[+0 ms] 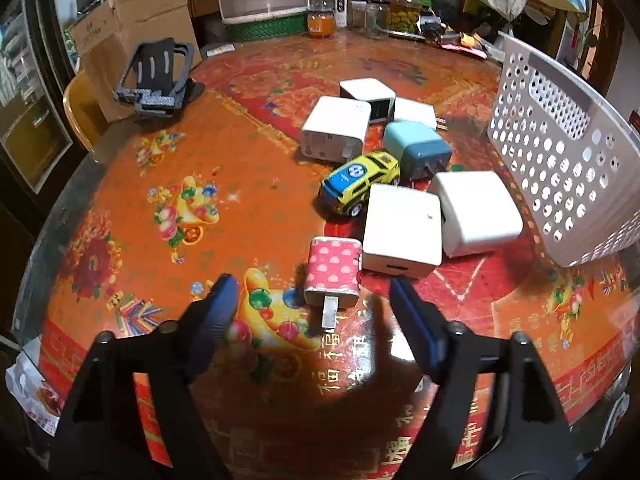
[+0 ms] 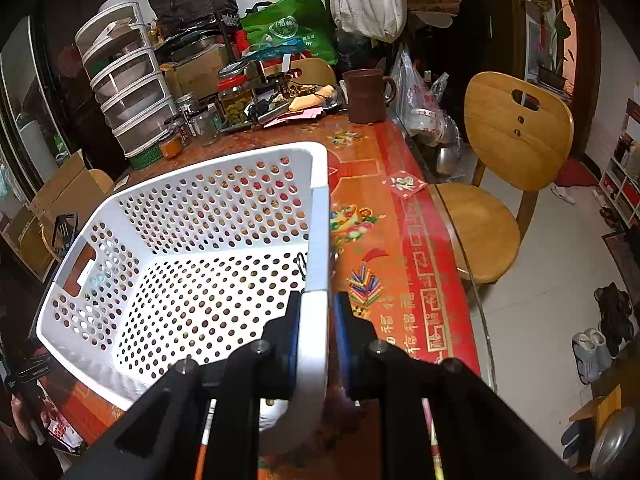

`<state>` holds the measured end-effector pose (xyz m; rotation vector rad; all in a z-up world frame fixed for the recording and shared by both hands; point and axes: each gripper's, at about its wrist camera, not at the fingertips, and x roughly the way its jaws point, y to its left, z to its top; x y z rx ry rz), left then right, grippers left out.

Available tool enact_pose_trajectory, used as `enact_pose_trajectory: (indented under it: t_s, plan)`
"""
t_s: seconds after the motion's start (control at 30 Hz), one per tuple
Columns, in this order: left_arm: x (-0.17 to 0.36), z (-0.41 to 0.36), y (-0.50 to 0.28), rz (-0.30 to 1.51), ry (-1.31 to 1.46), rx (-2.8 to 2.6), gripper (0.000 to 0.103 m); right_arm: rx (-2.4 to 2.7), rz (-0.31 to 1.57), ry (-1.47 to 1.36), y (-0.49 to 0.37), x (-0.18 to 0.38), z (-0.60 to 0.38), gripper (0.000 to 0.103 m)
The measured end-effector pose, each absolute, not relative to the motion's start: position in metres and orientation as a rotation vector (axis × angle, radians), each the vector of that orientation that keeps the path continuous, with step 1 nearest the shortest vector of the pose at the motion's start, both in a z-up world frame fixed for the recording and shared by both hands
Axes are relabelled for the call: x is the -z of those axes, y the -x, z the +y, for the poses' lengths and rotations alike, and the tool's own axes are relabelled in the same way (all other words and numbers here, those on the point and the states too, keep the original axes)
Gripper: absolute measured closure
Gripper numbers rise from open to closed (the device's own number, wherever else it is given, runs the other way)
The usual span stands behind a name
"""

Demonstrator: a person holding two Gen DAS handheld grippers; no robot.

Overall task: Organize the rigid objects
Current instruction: 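Grasp the pink polka-dot charger with the left tool, then carry the pink charger into the basket and open the left tool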

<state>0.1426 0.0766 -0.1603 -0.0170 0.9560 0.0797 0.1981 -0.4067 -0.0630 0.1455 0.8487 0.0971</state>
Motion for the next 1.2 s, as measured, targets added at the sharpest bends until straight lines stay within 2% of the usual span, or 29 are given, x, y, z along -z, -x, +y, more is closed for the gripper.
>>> enact_pose_trajectory:
  t_s: [0.03,0.1,0.27,0.53,0.73,0.87,1.03,1.2]
  plan:
    - [0.162,0.076,-0.143,0.963,0.013,-0.077,0.038,-0.097,0.849,-0.147,-0.198,0.063,-0.407,0.089]
    - [0.164,0.075,-0.142,0.96,0.018,-0.06,0.053,-0.095,0.848,-0.146,-0.199,0.063,-0.407,0.089]
    - [0.164,0.071,-0.141,0.955,0.0,-0.057,0.078,-0.092,0.85,-0.143,-0.199,0.063,-0.406,0.089]
    - [0.157,0.074,-0.135,0.928,0.003,-0.086,0.078,-0.089,0.853,-0.136,-0.2,0.064,-0.405,0.089]
    - [0.129,0.07,-0.141,0.874,-0.028,-0.081,0.078,-0.094,0.852,-0.138,-0.199,0.064,-0.405,0.089]
    - [0.097,0.055,-0.157,0.824,-0.093,-0.042,0.078,-0.103,0.854,-0.138,-0.2,0.064,-0.405,0.089]
    - [0.029,0.014,-0.195,0.741,-0.16,0.066,0.078,-0.108,0.862,-0.134,-0.203,0.067,-0.405,0.089]
    - [0.004,-0.048,-0.244,0.794,-0.25,0.244,0.078,-0.114,0.868,-0.134,-0.206,0.068,-0.405,0.089]
